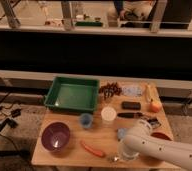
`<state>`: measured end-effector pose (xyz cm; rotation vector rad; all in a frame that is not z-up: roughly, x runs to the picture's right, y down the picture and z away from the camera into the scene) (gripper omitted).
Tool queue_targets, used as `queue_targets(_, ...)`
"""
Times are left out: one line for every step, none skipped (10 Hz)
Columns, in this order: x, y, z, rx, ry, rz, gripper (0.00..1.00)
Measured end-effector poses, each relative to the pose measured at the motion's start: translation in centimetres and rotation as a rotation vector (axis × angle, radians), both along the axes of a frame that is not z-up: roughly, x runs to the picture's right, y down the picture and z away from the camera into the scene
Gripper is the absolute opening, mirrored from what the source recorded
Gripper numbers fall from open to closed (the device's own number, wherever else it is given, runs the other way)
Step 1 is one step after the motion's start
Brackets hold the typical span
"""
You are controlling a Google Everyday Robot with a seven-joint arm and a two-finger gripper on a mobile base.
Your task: Place fork in tray
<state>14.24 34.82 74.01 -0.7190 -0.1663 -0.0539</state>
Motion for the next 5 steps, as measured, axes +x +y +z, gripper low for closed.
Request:
queue_targets(0.0,0.0,-0.1,0.002,-0.005,0.000,0.01)
queue_targets(0.0,-0.1,-0.3,0.007,-0.013,0.001,0.01)
queue_targets(-0.2,-0.7,-1.0,0.016,-0.026,0.000,0.01)
queue_targets(-0.4,-1.2,-1.6,0.027,-0.036,-0.001,0.01)
queue_targets(-0.6,-1.6,-2.1,0.037,-0.045,-0.001,0.01)
